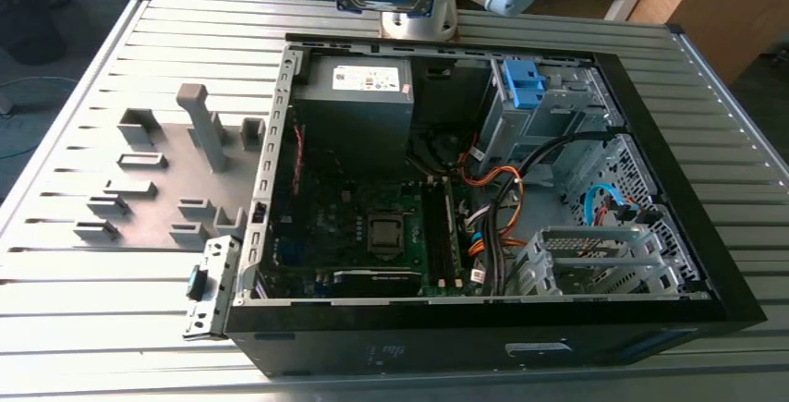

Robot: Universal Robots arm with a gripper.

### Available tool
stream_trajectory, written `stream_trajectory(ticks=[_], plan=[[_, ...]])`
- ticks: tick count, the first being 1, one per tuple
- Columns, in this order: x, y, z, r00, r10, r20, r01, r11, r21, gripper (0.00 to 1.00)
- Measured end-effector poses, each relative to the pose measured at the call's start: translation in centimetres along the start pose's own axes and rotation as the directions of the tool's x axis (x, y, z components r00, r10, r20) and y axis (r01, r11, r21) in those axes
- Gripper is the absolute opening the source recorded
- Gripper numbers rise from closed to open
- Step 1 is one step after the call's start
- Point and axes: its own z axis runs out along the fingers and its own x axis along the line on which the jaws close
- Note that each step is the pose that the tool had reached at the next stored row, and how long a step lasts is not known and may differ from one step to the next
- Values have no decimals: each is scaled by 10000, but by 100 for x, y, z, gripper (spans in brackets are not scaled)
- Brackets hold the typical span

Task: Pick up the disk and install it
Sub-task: 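Pick up the disk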

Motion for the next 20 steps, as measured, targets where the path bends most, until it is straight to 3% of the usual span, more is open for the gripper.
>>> stream_trajectory(ticks=[15, 20], plan=[[-5, -113, -3, 10000, 1, -1, -1, 10000, 0, 36], [-6, -124, -3, 10000, 1, 0, -1, 10000, 0, 36]])
